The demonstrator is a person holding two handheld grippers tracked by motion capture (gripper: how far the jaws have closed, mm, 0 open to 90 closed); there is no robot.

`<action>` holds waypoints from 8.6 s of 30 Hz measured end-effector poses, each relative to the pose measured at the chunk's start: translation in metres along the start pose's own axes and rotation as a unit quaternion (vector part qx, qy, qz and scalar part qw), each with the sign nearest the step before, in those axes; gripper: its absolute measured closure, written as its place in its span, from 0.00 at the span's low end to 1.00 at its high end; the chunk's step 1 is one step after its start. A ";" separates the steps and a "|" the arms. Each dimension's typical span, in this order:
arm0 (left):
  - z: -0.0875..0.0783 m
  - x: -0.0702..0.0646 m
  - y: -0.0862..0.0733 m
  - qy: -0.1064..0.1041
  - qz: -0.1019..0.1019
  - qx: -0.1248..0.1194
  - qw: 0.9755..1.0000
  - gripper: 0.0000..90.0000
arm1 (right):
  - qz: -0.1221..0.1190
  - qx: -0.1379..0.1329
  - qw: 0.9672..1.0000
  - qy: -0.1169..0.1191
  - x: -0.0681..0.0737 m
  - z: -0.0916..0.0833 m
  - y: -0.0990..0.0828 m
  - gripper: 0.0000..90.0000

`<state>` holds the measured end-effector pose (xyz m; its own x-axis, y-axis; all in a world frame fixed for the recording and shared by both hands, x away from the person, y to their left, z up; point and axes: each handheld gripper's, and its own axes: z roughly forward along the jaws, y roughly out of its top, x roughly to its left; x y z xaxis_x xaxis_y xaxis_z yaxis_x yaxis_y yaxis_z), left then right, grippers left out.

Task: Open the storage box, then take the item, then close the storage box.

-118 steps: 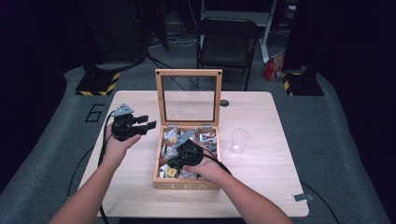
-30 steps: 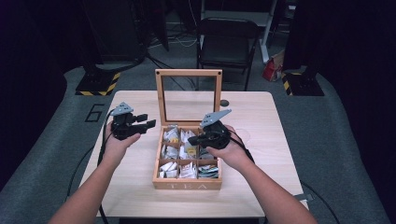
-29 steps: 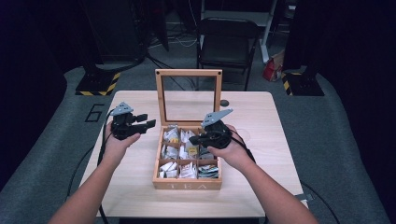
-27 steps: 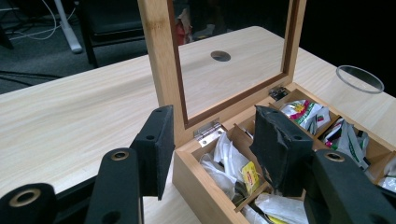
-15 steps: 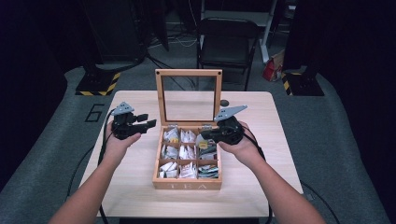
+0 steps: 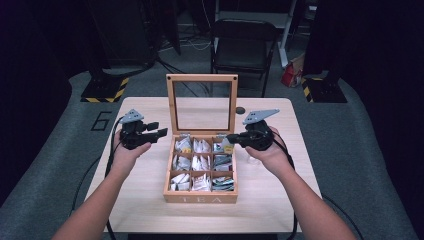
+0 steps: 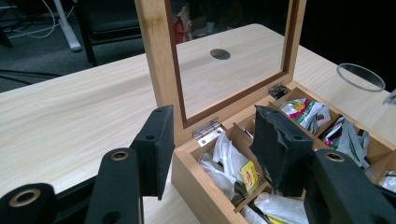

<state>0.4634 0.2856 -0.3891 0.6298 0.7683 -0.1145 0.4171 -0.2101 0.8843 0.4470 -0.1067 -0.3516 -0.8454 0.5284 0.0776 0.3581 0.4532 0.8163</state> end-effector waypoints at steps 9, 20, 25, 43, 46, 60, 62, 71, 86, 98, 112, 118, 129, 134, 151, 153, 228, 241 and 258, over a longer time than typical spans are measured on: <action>-0.001 0.002 0.000 0.002 -0.002 -0.001 1.000 0.54 | 0.011 0.003 1.000 -0.026 -0.017 -0.013 -0.006 1.00; -0.002 0.003 -0.002 0.003 -0.004 -0.003 1.000 0.54 | 0.019 0.008 0.998 -0.053 -0.030 -0.021 -0.013 1.00; -0.004 0.005 -0.002 0.004 -0.005 -0.003 1.000 0.54 | 0.031 0.009 0.997 -0.067 -0.038 -0.025 -0.019 1.00; -0.003 0.005 -0.002 0.006 -0.007 -0.004 1.000 0.54 | 0.057 0.010 0.993 -0.104 -0.060 -0.037 -0.038 1.00; -0.003 0.004 -0.002 0.005 -0.006 -0.001 1.000 0.53 | 0.061 0.014 0.992 -0.108 -0.062 -0.037 -0.041 1.00; -0.001 0.005 -0.005 0.005 -0.005 -0.001 1.000 0.53 | 0.079 0.029 0.989 -0.124 -0.072 -0.026 -0.061 1.00; -0.002 0.005 -0.005 0.005 -0.006 -0.001 1.000 0.53 | 0.074 0.035 0.989 -0.127 -0.072 -0.024 -0.062 1.00; -0.002 0.005 -0.006 0.005 -0.007 -0.002 1.000 0.53 | 0.069 0.049 0.988 -0.129 -0.069 -0.014 -0.072 1.00; -0.001 0.006 -0.007 0.006 -0.007 0.001 1.000 0.53 | 0.083 0.050 0.987 -0.130 -0.073 -0.005 -0.084 0.99; -0.003 0.007 -0.007 0.006 -0.009 0.000 1.000 0.53 | 0.084 0.059 0.985 -0.136 -0.074 -0.003 -0.085 0.95; -0.003 0.008 -0.007 0.007 -0.010 -0.002 1.000 0.53 | 0.072 0.034 0.988 -0.135 -0.066 -0.015 -0.062 0.81; -0.003 0.010 -0.007 0.009 -0.013 -0.003 1.000 0.52 | 0.059 0.025 0.990 -0.122 -0.059 -0.012 -0.045 0.79; -0.004 0.009 -0.007 0.001 -0.011 0.005 1.000 0.53 | 0.057 0.014 0.991 -0.119 -0.054 -0.008 -0.029 0.71; -0.004 0.010 -0.007 0.000 -0.013 0.008 1.000 0.53 | 0.061 0.015 0.991 -0.119 -0.053 -0.006 -0.024 0.69; -0.005 0.010 -0.004 -0.002 -0.012 0.012 1.000 0.53 | 0.070 -0.004 0.990 -0.125 -0.062 0.014 0.000 0.59; -0.006 0.011 -0.003 -0.004 -0.015 0.012 1.000 0.53 | 0.074 -0.002 0.990 -0.123 -0.062 0.017 0.002 0.59; -0.011 0.015 -0.004 -0.016 -0.013 0.014 1.000 0.52 | 0.075 0.004 0.994 -0.081 -0.095 0.052 0.014 0.64; -0.010 0.012 -0.001 -0.015 -0.002 0.017 1.000 0.52 | 0.071 0.004 0.993 -0.092 -0.090 0.048 0.014 0.74; 0.001 0.010 0.008 -0.014 0.000 0.012 1.000 0.55 | 0.064 -0.005 0.993 -0.103 -0.080 0.042 0.009 0.77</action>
<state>0.4737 0.2906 -0.3834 0.6480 0.7507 -0.1285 0.4332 -0.2245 0.8729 0.5345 -0.1144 -0.3749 -0.6942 0.7170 0.0639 0.4530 0.3662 0.8128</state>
